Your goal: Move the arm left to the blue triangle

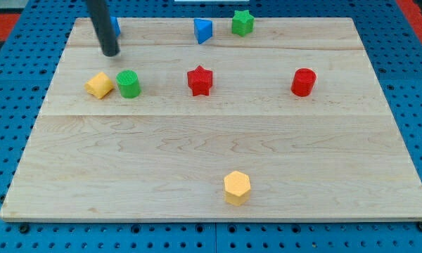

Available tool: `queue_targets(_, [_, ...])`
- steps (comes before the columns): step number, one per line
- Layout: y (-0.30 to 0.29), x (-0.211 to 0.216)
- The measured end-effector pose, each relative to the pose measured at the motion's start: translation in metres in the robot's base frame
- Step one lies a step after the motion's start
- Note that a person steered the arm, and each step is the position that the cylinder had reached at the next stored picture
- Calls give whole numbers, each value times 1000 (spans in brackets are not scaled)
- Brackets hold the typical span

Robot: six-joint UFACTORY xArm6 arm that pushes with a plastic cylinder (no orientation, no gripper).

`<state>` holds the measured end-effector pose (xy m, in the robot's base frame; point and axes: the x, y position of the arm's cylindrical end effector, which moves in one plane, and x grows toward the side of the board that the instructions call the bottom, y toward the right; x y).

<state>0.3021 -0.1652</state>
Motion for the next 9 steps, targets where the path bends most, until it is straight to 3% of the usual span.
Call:
queue_targets(1, [70,-4])
queue_targets(2, [178,-7])
queue_targets(3, [284,-51])
queue_targets(4, [330,-61])
queue_targets(6, [322,-22])
queue_targets(9, [179,17])
